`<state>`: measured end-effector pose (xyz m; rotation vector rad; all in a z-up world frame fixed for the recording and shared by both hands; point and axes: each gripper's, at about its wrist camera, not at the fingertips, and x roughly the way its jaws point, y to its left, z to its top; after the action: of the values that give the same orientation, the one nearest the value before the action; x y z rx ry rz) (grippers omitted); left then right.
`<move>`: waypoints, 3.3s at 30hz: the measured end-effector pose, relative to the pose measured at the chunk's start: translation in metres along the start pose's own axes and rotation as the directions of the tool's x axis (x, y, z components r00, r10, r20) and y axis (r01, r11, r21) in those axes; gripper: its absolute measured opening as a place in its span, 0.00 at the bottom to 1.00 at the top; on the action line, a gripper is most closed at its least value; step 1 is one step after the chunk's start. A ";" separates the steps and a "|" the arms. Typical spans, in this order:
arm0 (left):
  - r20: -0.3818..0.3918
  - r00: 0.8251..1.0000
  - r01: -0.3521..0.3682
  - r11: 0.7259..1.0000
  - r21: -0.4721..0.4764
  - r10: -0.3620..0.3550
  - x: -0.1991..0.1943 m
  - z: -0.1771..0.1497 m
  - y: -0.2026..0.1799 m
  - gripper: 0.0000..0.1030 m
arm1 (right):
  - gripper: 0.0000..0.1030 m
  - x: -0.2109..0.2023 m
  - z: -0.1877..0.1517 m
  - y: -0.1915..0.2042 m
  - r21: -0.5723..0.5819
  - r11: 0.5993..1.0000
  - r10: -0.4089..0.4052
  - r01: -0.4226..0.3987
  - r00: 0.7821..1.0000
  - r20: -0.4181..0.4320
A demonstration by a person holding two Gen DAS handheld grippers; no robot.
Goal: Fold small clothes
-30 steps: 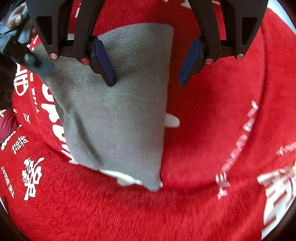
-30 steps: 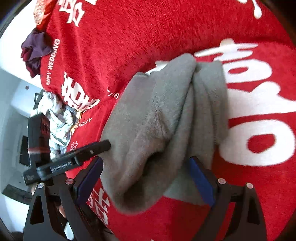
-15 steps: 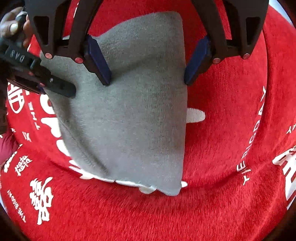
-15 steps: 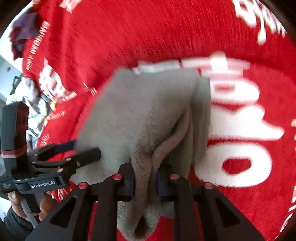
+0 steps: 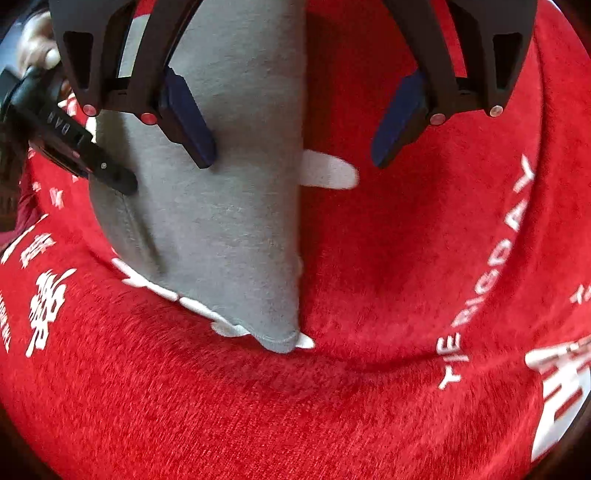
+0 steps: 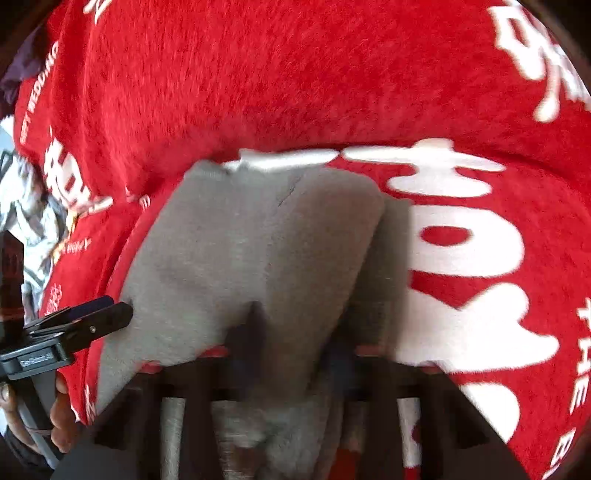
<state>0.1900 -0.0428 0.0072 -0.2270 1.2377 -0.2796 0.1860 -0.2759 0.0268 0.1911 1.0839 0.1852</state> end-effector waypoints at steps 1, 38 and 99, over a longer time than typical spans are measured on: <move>-0.010 1.000 0.027 1.000 0.004 -0.027 0.000 -0.001 -0.006 0.85 | 0.20 -0.008 0.001 0.006 -0.040 0.999 -0.018 0.020 0.999 0.030; 0.025 0.997 -0.073 0.975 0.208 0.069 -0.013 -0.015 -0.027 1.00 | 0.65 -0.021 -0.003 0.051 -0.374 0.925 -0.067 0.064 0.998 0.006; 0.076 0.997 -0.016 0.999 0.044 0.013 -0.002 -0.011 0.011 1.00 | 0.68 -0.039 0.004 0.018 -0.169 0.983 -0.055 0.067 0.996 0.077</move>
<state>0.1800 -0.0322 0.0023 -0.1885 1.1562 -0.2829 0.1705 -0.2683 0.0659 0.0097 0.9951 0.2141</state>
